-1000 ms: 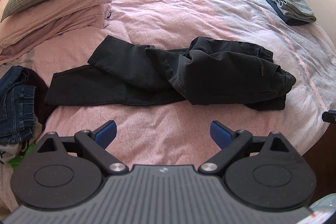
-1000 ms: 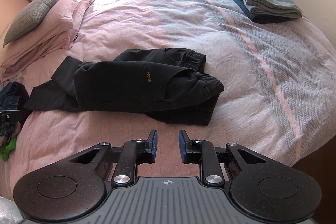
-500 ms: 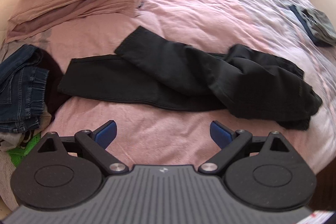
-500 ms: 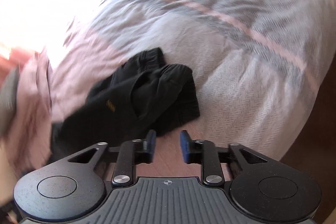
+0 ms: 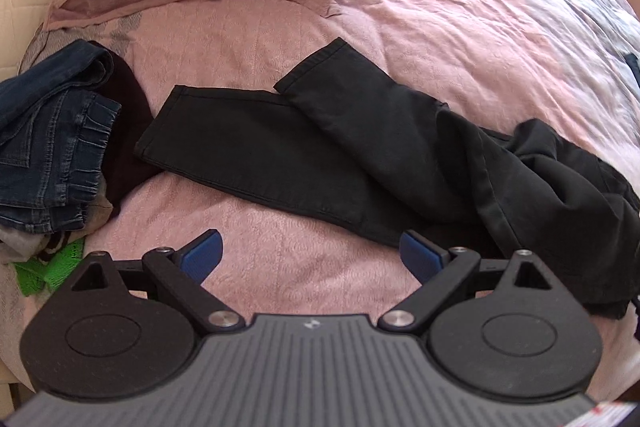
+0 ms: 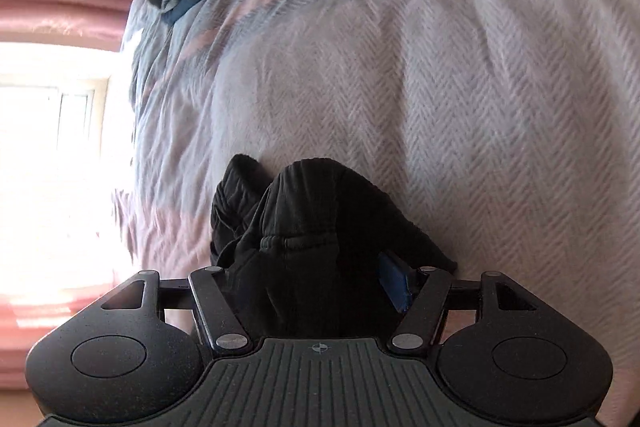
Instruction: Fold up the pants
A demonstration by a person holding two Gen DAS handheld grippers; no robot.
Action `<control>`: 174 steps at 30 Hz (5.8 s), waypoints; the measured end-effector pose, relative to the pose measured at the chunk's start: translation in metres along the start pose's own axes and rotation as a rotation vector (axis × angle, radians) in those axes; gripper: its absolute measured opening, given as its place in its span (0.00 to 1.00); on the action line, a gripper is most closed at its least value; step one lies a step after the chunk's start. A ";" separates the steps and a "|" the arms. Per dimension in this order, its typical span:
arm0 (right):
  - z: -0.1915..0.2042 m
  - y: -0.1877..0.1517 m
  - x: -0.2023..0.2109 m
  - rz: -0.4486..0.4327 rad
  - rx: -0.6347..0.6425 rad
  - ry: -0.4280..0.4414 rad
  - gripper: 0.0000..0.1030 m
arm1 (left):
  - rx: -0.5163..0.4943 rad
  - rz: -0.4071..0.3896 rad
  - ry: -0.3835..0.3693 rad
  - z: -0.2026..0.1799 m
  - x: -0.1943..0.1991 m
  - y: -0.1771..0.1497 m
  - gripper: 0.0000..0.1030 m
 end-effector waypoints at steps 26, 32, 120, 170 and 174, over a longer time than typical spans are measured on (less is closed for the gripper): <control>0.092 0.023 0.059 -0.010 0.246 0.190 0.05 | 0.042 0.184 -0.193 -0.112 -0.126 0.165 0.05; 0.221 0.050 0.107 -0.108 0.468 0.442 0.05 | 0.204 -0.205 -0.261 -0.055 0.021 0.155 0.05; 0.045 0.022 0.043 0.078 0.294 -0.583 0.48 | 0.410 -0.582 -0.540 0.101 -0.083 0.084 0.06; 0.100 0.225 -0.057 0.581 1.063 -0.121 0.00 | 0.736 -0.109 -0.117 -0.156 0.003 -0.227 0.42; 0.108 0.218 -0.043 0.491 1.154 -0.188 0.00 | 0.709 -0.128 -0.068 -0.170 0.016 -0.232 0.42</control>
Point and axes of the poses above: each gripper's, at about its wrist camera, not at the fingertips, and x roughly against the way its jaws point, z to its left, y to its top, the point moved 4 cm from there along -x, roughly the way its jaws point, and after that the axes turned 15 degrees about z, right-handed, at the moved point
